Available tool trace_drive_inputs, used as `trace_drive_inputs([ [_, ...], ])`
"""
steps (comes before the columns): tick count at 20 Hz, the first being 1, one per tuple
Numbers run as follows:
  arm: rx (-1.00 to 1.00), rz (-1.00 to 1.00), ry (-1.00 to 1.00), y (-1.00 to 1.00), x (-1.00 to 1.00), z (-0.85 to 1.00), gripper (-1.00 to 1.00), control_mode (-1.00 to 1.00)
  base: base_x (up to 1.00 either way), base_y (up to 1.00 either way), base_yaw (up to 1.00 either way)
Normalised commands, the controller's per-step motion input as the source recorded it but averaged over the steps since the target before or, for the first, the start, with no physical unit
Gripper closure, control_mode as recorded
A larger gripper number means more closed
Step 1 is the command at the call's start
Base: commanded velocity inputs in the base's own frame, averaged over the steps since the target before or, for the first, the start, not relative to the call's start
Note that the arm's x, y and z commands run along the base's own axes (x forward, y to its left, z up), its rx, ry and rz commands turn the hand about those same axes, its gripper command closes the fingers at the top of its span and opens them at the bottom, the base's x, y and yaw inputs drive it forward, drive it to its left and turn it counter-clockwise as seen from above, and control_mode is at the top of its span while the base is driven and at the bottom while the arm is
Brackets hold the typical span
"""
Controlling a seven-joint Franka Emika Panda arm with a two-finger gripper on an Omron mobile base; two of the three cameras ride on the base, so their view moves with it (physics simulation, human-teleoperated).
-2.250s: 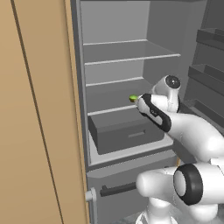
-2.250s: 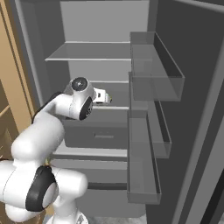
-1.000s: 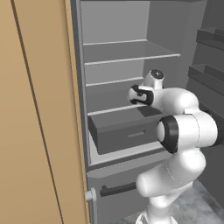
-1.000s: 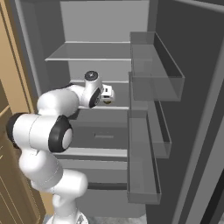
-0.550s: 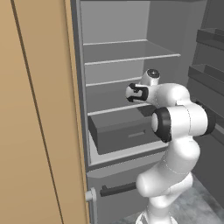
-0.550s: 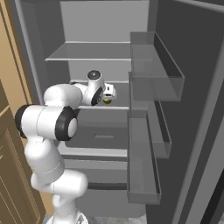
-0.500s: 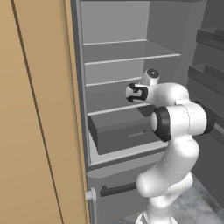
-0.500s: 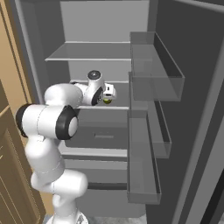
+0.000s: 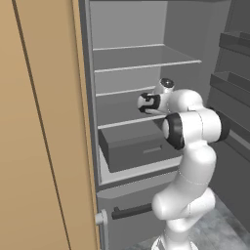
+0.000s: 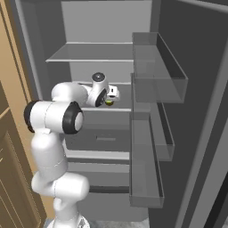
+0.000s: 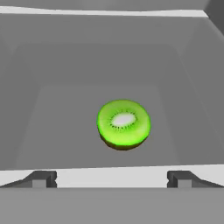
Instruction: Pick the banana and kiwi from the fridge and place them inside the tupperware on the counter.
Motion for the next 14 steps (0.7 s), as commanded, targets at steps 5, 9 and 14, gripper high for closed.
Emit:
trace_drive_inputs([
  [5,0.00,0.00,0.00,-0.04,0.32,-0.12,-1.00,-1.00,0.00,0.00,0.00],
  [9,0.00,0.00,0.00,-0.04,0.33,-0.11,-1.00,-1.00,0.00,0.00,0.00],
  [14,0.00,0.00,0.00,-0.06,0.31,-0.11,-1.00,-1.00,0.00,0.00,0.00],
])
